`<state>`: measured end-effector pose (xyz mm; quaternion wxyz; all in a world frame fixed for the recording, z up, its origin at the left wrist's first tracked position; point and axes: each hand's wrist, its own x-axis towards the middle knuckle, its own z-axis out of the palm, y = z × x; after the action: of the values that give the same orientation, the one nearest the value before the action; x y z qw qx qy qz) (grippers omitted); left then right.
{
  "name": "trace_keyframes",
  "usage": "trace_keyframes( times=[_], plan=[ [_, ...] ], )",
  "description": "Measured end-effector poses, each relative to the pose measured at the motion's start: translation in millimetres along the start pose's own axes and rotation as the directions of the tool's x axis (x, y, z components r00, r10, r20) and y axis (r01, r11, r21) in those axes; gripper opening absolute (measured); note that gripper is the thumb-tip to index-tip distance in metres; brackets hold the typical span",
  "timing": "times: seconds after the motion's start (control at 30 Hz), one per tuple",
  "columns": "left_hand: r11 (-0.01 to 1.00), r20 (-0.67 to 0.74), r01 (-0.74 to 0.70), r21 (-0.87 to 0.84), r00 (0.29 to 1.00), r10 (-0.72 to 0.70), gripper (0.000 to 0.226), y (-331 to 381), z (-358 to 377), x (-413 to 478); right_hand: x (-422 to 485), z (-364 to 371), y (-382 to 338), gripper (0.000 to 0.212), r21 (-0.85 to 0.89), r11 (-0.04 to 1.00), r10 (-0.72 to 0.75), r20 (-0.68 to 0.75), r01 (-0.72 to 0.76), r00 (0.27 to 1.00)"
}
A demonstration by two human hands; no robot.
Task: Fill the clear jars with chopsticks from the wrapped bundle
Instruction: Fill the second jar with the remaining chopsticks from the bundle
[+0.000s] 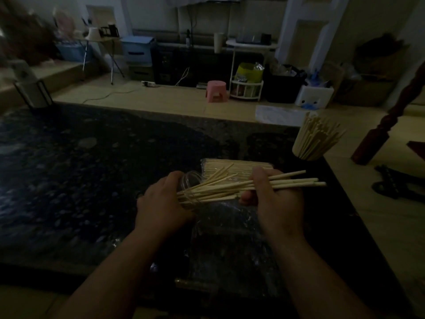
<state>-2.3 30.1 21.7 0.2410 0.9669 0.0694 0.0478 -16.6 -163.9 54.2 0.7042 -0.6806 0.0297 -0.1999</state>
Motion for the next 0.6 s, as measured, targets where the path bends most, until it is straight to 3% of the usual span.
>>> trace_keyframes(
  times=[0.1, 0.33, 0.43, 0.5, 0.6],
  plan=[
    [1.0, -0.001, -0.01, 0.002, 1.0, 0.01, 0.083, 0.4, 1.0, -0.7, 3.4, 0.0, 3.3, 0.017, -0.17, 0.984, -0.058, 0.023, 0.061, 0.998],
    [0.999, 0.0, -0.024, 0.025, 1.0, 0.024, 0.087, 3.2, 0.2, -1.4, 6.7, 2.3, 0.3, 0.017, 0.053, 0.994, 0.097, -0.036, -0.095, 0.995],
    [0.999, -0.003, -0.026, 0.032, 1.0, 0.026, 0.087, 2.9, 0.3, -2.2, 4.5, 2.4, 4.4, 0.006, -0.021, 0.988, 0.152, 0.039, -0.152, 0.988],
    [0.999, -0.006, -0.032, 0.031, 0.999, 0.032, 0.086, 3.0, 0.4, -2.3, 3.7, 1.6, 6.5, 0.013, -0.051, 0.987, 0.157, 0.03, -0.155, 0.987],
    [0.999, -0.007, -0.037, 0.002, 0.999, 0.037, 0.087, 4.1, -0.2, -3.1, 4.4, 2.0, 1.5, 0.006, 0.09, 0.983, 0.161, -0.008, -0.16, 0.987]
  ],
)
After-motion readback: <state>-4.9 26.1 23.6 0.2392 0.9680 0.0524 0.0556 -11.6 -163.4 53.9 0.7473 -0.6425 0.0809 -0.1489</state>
